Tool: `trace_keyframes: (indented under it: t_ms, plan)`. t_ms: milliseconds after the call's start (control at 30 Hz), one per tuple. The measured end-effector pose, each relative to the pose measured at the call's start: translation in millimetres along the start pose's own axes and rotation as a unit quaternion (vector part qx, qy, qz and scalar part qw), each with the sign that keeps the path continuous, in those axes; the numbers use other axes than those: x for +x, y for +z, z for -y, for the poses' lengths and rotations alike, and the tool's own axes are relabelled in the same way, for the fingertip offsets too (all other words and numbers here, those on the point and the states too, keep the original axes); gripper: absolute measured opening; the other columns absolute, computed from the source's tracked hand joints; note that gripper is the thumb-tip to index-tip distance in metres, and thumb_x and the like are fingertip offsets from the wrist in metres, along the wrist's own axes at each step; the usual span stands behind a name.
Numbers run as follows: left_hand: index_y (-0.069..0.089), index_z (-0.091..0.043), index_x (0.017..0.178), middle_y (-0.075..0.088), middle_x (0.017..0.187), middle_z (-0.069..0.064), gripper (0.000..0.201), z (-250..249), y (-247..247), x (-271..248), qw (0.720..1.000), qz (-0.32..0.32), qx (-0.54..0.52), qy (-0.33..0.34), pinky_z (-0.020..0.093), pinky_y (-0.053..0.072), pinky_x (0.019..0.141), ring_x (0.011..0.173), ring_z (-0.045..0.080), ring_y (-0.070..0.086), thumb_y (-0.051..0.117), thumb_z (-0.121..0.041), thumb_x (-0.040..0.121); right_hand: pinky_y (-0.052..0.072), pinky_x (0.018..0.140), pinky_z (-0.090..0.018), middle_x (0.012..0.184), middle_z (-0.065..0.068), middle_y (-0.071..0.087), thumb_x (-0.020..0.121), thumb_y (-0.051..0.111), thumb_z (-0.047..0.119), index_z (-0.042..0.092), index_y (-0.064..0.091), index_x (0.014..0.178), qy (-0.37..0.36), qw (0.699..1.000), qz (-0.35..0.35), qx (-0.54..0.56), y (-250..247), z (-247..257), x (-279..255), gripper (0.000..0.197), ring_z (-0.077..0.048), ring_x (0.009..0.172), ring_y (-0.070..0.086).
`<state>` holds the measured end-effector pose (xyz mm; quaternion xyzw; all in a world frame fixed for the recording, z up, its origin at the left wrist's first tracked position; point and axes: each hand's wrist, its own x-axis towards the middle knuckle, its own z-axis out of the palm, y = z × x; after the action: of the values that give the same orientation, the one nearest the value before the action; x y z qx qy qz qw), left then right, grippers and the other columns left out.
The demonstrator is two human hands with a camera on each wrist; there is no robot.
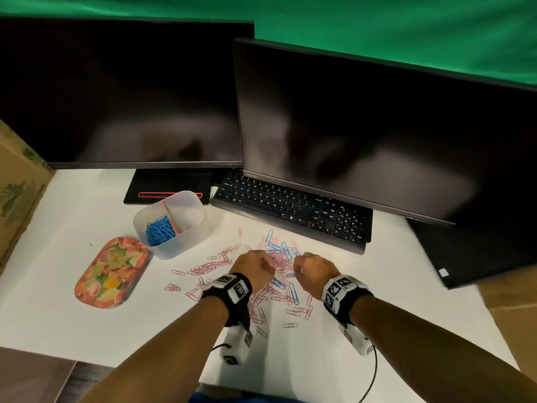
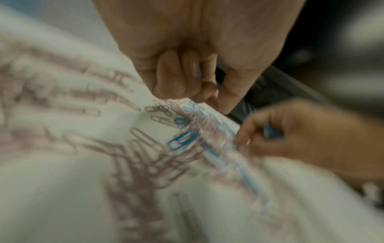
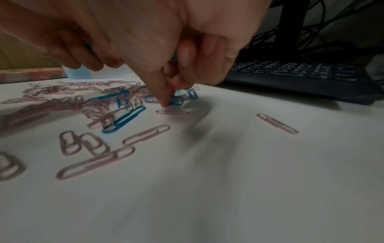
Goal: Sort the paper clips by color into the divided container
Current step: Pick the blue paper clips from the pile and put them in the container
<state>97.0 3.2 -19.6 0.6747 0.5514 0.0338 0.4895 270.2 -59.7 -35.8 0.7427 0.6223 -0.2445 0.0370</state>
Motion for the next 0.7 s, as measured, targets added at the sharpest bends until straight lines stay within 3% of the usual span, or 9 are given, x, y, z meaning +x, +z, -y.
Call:
trace_keyframes:
  t_ms: [100, 200, 300, 467, 533, 600, 700]
  plan:
    - [0.067, -0.031, 0.091, 0.067, 0.100, -0.006, 0.021, 4.2, 8.5, -1.8, 0.975, 0.017, 0.203, 0.088, 0.029, 0.054, 0.082, 0.092, 0.017, 0.064, 0.056, -0.015, 0.084, 0.045, 0.076, -0.031, 0.106, -0.001, 0.052, 0.092, 0.048, 0.024, 0.022, 0.059, 0.097, 0.007, 1.000, 0.002, 0.003, -0.5, -0.3, -0.6, 0.012, -0.027, 0.092, 0.061]
    - [0.066, -0.031, 0.108, 0.059, 0.122, -0.003, 0.025, 8.3, 16.4, 2.2, 0.943, 0.037, 0.297, 0.145, 0.031, 0.051, 0.089, 0.104, 0.021, 0.061, 0.056, -0.020, 0.088, 0.051, 0.076, -0.032, 0.100, 0.001, 0.054, 0.089, 0.050, 0.021, 0.024, 0.061, 0.090, 0.027, 0.998, -0.009, 0.050, -2.0, -3.6, -2.9, 0.012, -0.026, 0.088, 0.061]
    - [0.066, -0.026, 0.098, 0.057, 0.119, 0.000, 0.015, 10.1, 20.2, 3.6, 0.929, 0.036, 0.329, 0.166, 0.032, 0.053, 0.082, 0.095, 0.024, 0.063, 0.056, -0.021, 0.088, 0.049, 0.070, -0.027, 0.098, -0.001, 0.065, 0.086, 0.055, 0.018, 0.024, 0.065, 0.087, 0.069, 0.985, -0.030, 0.158, -6.3, -7.8, -6.3, 0.012, -0.020, 0.084, 0.061]
    - [0.063, -0.024, 0.085, 0.060, 0.102, -0.003, 0.009, 10.9, 18.7, 6.0, 0.951, 0.015, 0.275, 0.144, 0.033, 0.054, 0.078, 0.087, 0.020, 0.062, 0.056, -0.018, 0.085, 0.043, 0.073, -0.020, 0.101, 0.000, 0.064, 0.088, 0.057, 0.013, 0.026, 0.065, 0.109, 0.093, 0.937, -0.011, 0.335, -7.7, -16.0, -10.4, 0.026, -0.016, 0.089, 0.060]
    - [0.063, -0.024, 0.079, 0.064, 0.088, -0.004, 0.013, 11.5, 16.3, 7.2, 0.973, 0.008, 0.200, 0.114, 0.031, 0.055, 0.073, 0.080, 0.018, 0.063, 0.056, -0.014, 0.083, 0.038, 0.053, -0.020, 0.083, 0.000, 0.059, 0.089, 0.053, 0.004, 0.023, 0.066, 0.100, 0.110, 0.897, 0.019, 0.429, -9.5, -15.7, -11.0, 0.025, -0.017, 0.065, 0.053]
    - [0.064, -0.021, 0.077, 0.064, 0.076, -0.005, 0.014, 12.0, 13.0, 8.8, 0.991, -0.009, 0.110, 0.079, 0.023, 0.052, 0.065, 0.073, 0.016, 0.063, 0.059, -0.010, 0.083, 0.021, 0.041, -0.015, 0.060, -0.001, 0.051, 0.087, 0.050, -0.003, 0.016, 0.066, 0.089, 0.150, 0.835, 0.043, 0.527, -13.9, -15.4, -12.8, 0.025, -0.013, 0.040, 0.030]
    - [0.064, -0.020, 0.078, 0.064, 0.073, -0.005, 0.012, 11.7, 6.0, 9.9, 0.998, -0.021, 0.031, 0.053, 0.017, 0.046, 0.062, 0.073, 0.016, 0.063, 0.065, -0.009, 0.082, 0.017, 0.040, -0.011, 0.068, -0.008, 0.054, 0.086, 0.050, -0.006, 0.009, 0.061, 0.083, 0.169, 0.778, 0.063, 0.602, -17.9, -12.8, -15.7, 0.019, -0.009, 0.034, 0.021]
